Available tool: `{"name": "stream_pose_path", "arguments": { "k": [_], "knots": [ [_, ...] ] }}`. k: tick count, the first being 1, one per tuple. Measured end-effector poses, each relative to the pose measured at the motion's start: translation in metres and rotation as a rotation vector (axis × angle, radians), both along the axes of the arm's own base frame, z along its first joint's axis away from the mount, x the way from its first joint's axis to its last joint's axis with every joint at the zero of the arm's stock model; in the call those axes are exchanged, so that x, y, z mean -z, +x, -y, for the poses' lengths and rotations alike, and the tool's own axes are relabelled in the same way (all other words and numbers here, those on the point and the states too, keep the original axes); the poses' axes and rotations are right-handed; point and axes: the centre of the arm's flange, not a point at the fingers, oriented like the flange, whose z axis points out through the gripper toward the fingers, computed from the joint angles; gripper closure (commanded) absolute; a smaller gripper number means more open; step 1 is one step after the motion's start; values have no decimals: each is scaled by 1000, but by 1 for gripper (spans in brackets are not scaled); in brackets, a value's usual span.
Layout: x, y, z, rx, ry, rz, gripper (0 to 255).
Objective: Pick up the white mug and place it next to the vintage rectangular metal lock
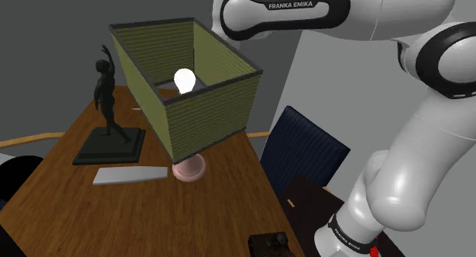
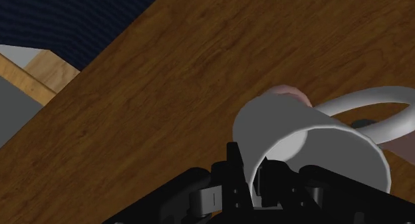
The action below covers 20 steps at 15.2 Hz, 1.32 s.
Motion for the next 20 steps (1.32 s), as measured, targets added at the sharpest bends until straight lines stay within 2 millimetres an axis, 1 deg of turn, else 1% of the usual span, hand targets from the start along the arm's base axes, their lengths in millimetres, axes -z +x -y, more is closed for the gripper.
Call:
{"name": "stream_pose_path", "arguments": {
  "k": [2, 3, 7, 9, 10, 11, 14, 17, 18, 20],
  "knots": [
    [2, -19, -22, -1, 0, 0, 255],
    [0, -31, -32, -1, 0, -1, 255],
    [1, -69, -69, -1, 0, 0, 255],
    [-3, -86, -87, 0, 2, 8, 255],
    [0, -95, -98, 0, 1, 4, 255],
    [-1, -104, -105, 1, 0, 5, 255],
    [-3, -130, -135, 0, -1, 5, 255],
    [1, -155, -165, 0, 0, 1, 255],
    [1, -165, -178, -1, 0, 0, 255],
    [2, -186, -194, -1, 0, 0, 255]
  ]
}}
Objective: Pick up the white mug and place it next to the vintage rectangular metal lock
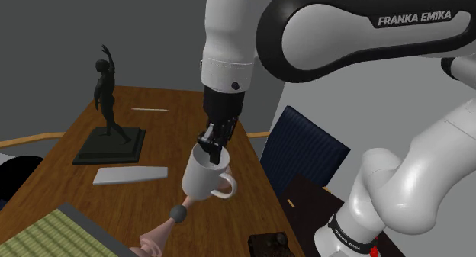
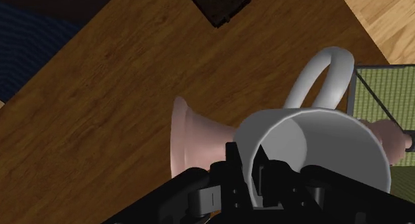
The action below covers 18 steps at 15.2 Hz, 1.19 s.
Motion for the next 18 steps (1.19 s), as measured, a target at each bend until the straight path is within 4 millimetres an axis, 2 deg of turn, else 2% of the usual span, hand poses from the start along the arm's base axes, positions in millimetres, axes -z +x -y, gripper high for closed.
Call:
{"name": "stream_pose_path", "arguments": {
  "k": [4, 10, 12, 14, 18],
  "knots": [
    [2, -32, -38, 0, 0, 0, 255],
    [-1, -91, -94, 0, -1, 0, 255],
    [0, -102, -115, 0, 0, 0, 255],
    [7, -111, -120, 3, 0, 1, 255],
    [22, -112, -121, 8, -1, 5, 255]
  ]
}}
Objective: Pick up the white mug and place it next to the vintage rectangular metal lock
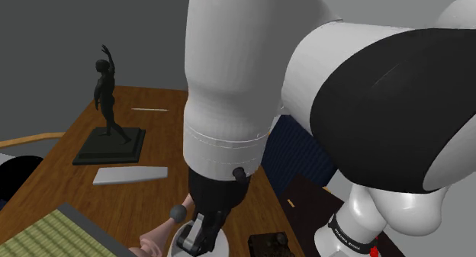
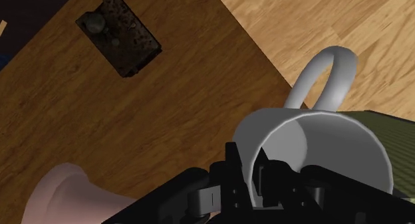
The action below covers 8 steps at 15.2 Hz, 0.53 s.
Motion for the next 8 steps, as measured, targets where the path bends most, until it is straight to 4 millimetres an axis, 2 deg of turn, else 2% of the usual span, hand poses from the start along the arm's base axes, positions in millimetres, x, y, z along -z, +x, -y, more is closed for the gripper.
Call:
{"name": "stream_pose_path", "arguments": {
  "k": [8],
  "knots": [
    [41, -1, 0, 1, -1, 0, 255]
  ]
}}
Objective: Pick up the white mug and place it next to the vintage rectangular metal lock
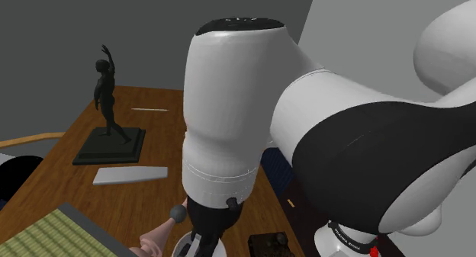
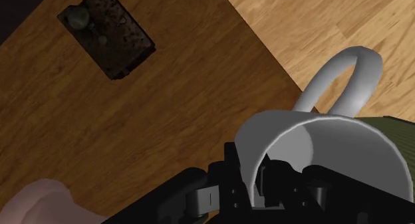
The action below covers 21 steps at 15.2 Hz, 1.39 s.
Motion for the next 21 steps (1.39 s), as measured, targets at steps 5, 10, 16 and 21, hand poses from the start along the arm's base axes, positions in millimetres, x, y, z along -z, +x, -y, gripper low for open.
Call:
{"name": "stream_pose_path", "arguments": {
  "k": [5, 10, 16, 21],
  "knots": [
    [26, 2, 1, 1, 0, 0, 255],
    [55, 0, 0, -2, 0, -2, 255],
    [88, -1, -2, -5, 0, -4, 255],
    [100, -3, -2, -7, 1, -5, 255]
  ]
}}
